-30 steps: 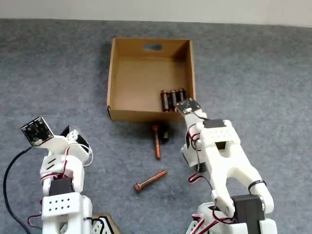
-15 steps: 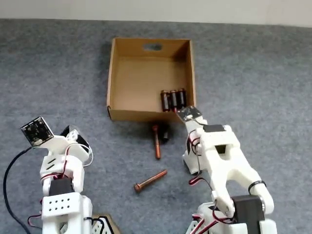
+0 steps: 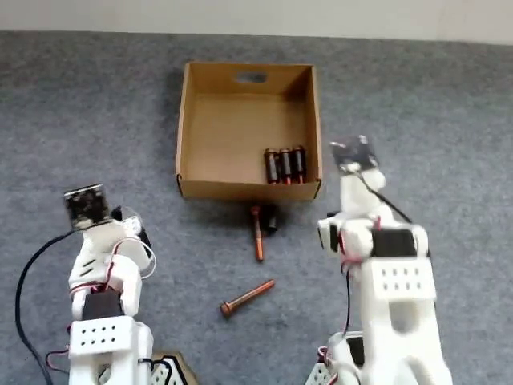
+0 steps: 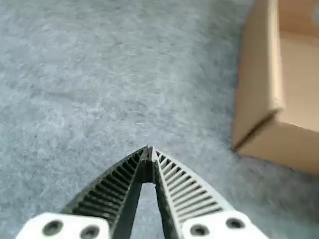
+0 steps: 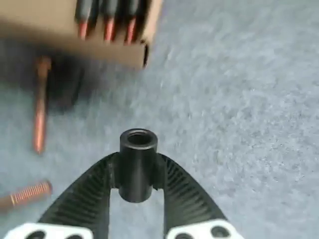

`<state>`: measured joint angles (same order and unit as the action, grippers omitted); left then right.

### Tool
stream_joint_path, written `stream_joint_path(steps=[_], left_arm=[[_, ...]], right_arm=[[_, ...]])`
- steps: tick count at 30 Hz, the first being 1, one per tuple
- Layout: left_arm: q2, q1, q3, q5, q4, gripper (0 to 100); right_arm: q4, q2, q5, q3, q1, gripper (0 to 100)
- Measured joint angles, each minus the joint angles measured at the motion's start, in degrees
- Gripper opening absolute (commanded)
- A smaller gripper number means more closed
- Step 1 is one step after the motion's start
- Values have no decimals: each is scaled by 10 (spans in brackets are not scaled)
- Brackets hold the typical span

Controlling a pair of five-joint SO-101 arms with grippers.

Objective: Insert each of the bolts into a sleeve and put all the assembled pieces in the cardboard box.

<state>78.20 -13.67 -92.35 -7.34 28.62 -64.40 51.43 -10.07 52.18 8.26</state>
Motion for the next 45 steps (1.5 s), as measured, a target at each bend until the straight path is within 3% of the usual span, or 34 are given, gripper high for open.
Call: stream_joint_path(steps=[7,14,20,26,32,36,41,45], left_arm=[[0,20,152,22,172,114],[-22,28,326,138,284,112],[-211,55,491,211,411,111],[-400,180,600,221,533,114],[-455,321,609,221,515,115],[-511,361,596,193,444,116],[-623,364,596,42,310,116],[-716,370,596,-107,256,116]], right_arm=[[124,130,94,169,-2,5],[139,233,106,244,-2,5],[139,312,106,281,-2,5],[139,361,106,306,-2,5],[139,387,106,311,-65,5],[139,391,142,311,-120,5],[139,391,156,311,-136,5],[139,391,156,311,-137,5]])
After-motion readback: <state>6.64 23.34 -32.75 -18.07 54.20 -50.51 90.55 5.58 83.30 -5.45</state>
